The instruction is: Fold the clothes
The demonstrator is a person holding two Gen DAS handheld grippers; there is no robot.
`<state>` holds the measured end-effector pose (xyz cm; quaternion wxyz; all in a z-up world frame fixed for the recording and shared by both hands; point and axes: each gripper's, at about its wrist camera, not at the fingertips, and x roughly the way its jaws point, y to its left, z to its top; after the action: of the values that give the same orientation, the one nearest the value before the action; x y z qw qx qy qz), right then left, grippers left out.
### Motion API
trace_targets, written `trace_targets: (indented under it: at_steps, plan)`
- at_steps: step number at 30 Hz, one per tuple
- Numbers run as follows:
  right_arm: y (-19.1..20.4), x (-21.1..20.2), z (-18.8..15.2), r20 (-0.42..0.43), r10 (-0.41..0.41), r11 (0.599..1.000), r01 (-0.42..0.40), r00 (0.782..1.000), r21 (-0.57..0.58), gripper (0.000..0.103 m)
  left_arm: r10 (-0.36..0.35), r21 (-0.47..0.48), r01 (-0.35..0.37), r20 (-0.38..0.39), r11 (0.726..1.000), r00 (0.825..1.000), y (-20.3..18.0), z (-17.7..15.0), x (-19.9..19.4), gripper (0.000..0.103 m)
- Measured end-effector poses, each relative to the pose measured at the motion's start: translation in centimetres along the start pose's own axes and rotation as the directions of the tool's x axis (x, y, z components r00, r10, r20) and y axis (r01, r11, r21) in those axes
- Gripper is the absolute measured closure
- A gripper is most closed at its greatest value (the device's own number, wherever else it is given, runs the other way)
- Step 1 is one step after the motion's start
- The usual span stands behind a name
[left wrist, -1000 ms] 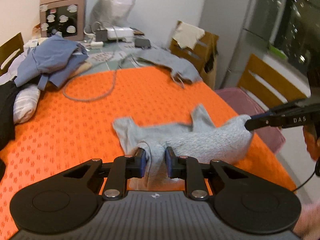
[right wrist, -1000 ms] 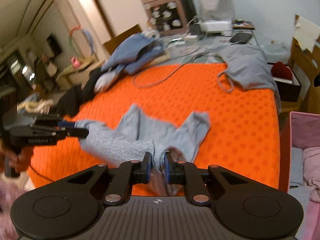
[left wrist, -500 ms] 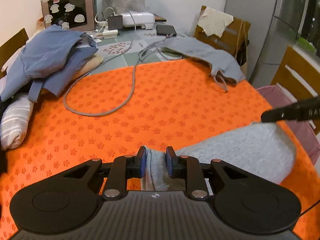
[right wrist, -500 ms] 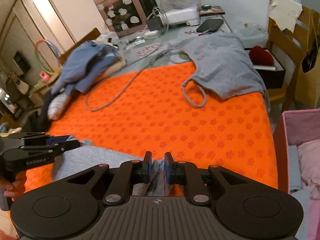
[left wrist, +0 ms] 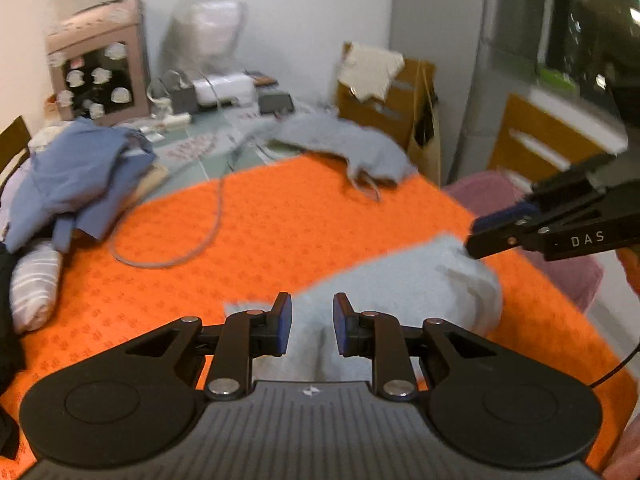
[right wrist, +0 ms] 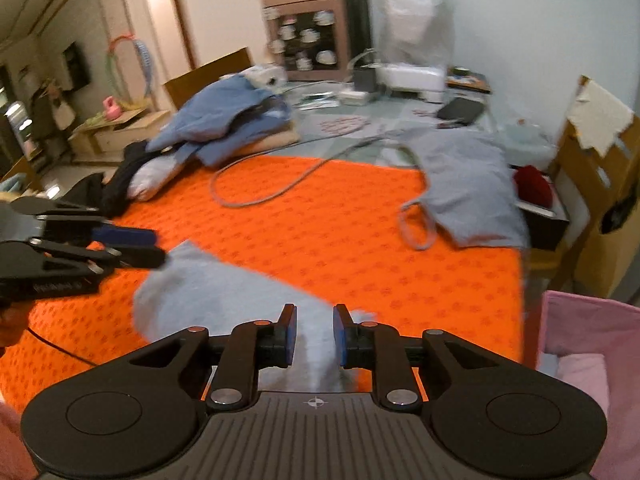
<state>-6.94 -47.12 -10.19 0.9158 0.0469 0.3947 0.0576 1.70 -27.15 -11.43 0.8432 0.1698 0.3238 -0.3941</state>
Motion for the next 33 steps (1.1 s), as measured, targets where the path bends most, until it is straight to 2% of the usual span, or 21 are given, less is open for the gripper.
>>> trace_targets:
  at_steps: [4, 7, 10, 12, 14, 16, 17, 18, 20, 21, 23, 26, 27, 30, 33]
  plan:
    - [1.1, 2.9, -1.4, -0.039, -0.032, 0.998, 0.030, 0.999, -0.064, 0.081, 0.035, -0.001, -0.035, -0.051, 0.999, 0.998, -0.2, -1.4, 3.1, 0.077]
    - [0.5, 5.0, -2.6, -0.069, -0.052, 0.997, 0.048, 0.996, -0.064, 0.082, 0.054, -0.046, -0.057, -0.059, 0.997, 0.997, 0.8, -1.7, 4.5, 0.075]
    - [0.1, 4.3, -1.8, -0.070, -0.041, 0.999, 0.038, 0.997, -0.036, 0.082, 0.054, -0.090, -0.056, -0.029, 0.994, 0.998, 1.4, -0.8, 3.5, 0.074]
    - [0.1, 3.5, -1.1, -0.035, -0.043, 0.998, 0.042, 0.998, -0.044, 0.080, 0.043, -0.111, -0.043, -0.001, 0.993, 0.999, 1.9, -0.3, 3.1, 0.072]
    - [-0.2, 3.4, -0.6, -0.016, -0.046, 0.998, 0.045, 0.999, -0.042, 0.076, 0.060, -0.118, -0.063, -0.029, 0.991, 0.998, 2.4, -0.3, 3.9, 0.072]
    - [-0.8, 4.4, -0.5, -0.039, -0.055, 0.998, 0.054, 0.998, -0.038, 0.074, 0.077, -0.121, -0.085, -0.072, 0.989, 0.994, 2.9, -0.7, 5.2, 0.070]
    - [-1.2, 5.1, -0.7, -0.062, -0.061, 0.997, 0.059, 0.996, -0.041, 0.074, 0.078, -0.130, -0.087, -0.078, 0.988, 0.994, 3.2, -1.0, 5.4, 0.067]
    - [-1.6, 5.6, -1.0, -0.073, -0.060, 0.998, 0.057, 0.996, -0.038, 0.073, 0.081, -0.142, -0.090, -0.073, 0.986, 0.994, 3.5, -1.3, 5.5, 0.058]
    - [-2.7, 6.1, -1.4, -0.088, -0.049, 0.999, 0.049, 0.995, -0.013, 0.063, 0.083, -0.175, -0.095, -0.074, 0.980, 0.994, 4.2, -1.5, 5.6, 0.049]
    - [-3.2, 6.0, -1.4, -0.095, -0.042, 0.999, 0.043, 0.995, 0.011, 0.059, 0.088, -0.209, -0.103, -0.078, 0.972, 0.993, 4.8, -1.5, 5.2, 0.048]
    - [-3.9, 5.2, -1.0, -0.099, -0.040, 0.999, 0.043, 0.994, 0.029, 0.059, 0.101, -0.274, -0.120, -0.086, 0.954, 0.991, 5.8, -1.6, 4.4, 0.048]
    - [-4.2, 3.5, -0.3, -0.087, -0.029, 0.999, 0.028, 0.996, -0.015, 0.059, 0.135, -0.354, -0.161, -0.096, 0.921, 0.986, 7.1, -2.3, 2.0, 0.049]
    - [-4.1, 2.9, 0.0, -0.087, -0.012, 0.999, 0.009, 0.996, -0.038, 0.058, 0.139, -0.380, -0.167, -0.100, 0.910, 0.985, 7.3, -2.6, 1.1, 0.049]
    - [-3.4, 1.7, 0.9, -0.088, 0.052, 0.989, -0.063, 0.995, -0.136, 0.047, 0.146, -0.437, -0.181, -0.113, 0.881, 0.983, 7.6, -3.8, -1.7, 0.049]
    - [-2.2, 1.5, 1.7, -0.120, 0.131, 0.954, -0.158, 0.984, -0.254, 0.039, 0.138, -0.479, -0.182, -0.127, 0.859, 0.982, 6.6, -5.0, -4.2, 0.049]
